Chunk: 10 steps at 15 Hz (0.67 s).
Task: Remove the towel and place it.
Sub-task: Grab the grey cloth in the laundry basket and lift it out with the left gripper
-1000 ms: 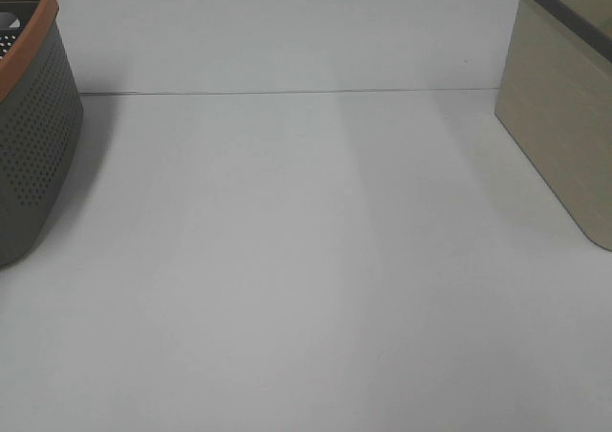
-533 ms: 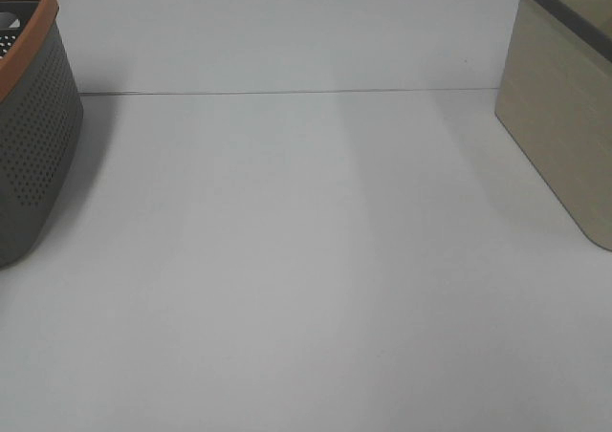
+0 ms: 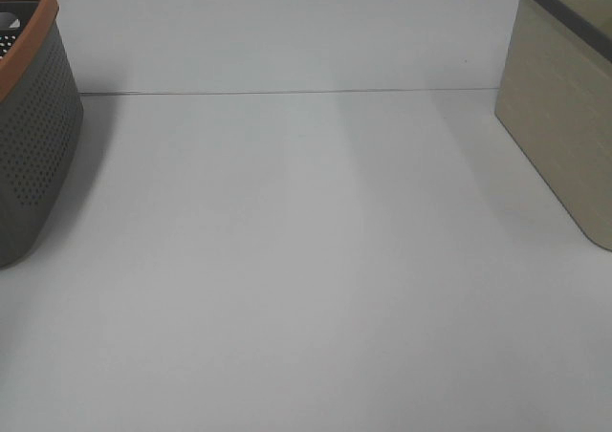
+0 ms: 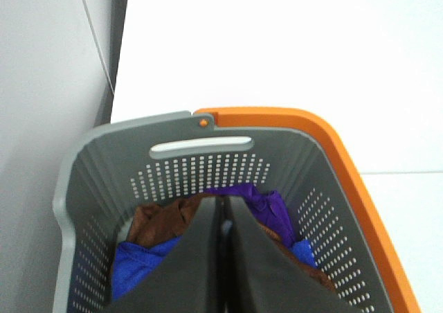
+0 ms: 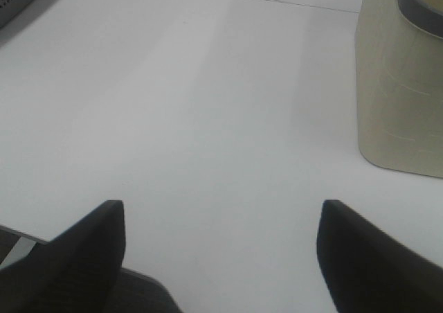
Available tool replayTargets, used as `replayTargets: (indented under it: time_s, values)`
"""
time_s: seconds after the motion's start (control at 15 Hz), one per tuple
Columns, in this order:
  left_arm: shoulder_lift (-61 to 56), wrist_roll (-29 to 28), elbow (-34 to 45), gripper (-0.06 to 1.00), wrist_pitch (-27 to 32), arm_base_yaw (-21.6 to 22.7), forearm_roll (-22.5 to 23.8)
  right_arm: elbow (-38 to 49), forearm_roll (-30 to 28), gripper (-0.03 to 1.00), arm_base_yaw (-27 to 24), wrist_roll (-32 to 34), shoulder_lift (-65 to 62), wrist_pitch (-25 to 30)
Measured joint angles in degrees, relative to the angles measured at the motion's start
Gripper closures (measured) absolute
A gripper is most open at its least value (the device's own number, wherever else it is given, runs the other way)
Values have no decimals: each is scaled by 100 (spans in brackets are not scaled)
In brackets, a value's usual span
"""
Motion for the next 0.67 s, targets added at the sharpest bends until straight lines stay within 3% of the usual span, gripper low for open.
replayTargets:
  time_s: [0.4, 0.67]
  values:
    - [-1049, 561, 0, 94, -178, -11, -900, 0, 0, 22, 0, 0, 0, 0]
    - [-1255, 430, -705, 94, -321, -728, -831, 0, 0, 22, 0, 0, 0, 0]
